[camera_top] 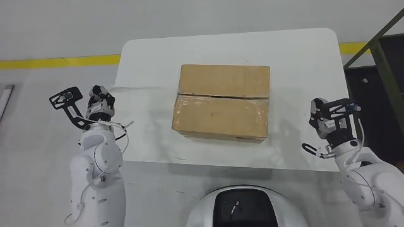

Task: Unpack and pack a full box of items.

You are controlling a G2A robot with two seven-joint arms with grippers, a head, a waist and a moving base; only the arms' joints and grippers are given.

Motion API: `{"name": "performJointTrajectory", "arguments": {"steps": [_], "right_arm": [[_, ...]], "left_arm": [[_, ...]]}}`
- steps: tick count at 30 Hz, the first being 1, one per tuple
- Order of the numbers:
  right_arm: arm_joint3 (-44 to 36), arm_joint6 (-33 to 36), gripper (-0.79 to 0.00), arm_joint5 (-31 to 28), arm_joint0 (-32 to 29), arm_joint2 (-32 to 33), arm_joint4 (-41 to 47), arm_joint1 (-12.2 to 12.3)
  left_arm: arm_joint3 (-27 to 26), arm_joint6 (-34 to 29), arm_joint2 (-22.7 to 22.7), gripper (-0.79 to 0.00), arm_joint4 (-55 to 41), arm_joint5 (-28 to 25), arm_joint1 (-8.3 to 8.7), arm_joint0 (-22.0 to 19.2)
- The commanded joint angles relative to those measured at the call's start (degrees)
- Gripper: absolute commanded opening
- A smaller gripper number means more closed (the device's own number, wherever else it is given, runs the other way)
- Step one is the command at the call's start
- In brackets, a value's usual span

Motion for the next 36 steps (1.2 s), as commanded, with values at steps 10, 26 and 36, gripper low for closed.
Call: {"name": "performJointTrajectory", "arguments": {"steps": [10,26,36], "right_arm": [[0.18,0.49,-0.785,0.67,0.31,-0.18,-0.09,0.00],[-0.02,0.70,-0.785,0.41,0.03,0.01,-0.02,0.09],[0.05,0.58,-0.785,0.50,0.09,-0.14,0.08,0.10]], "left_arm": [[2.54,0.57,-1.32,0.000,-1.46,0.77,0.35,-1.28],[1.47,1.75,-4.68,0.000,-5.49,5.24,0.67,-1.54],[-3.35,0.56,-6.46,0.000,-5.21,4.19,1.10,1.90]]}}
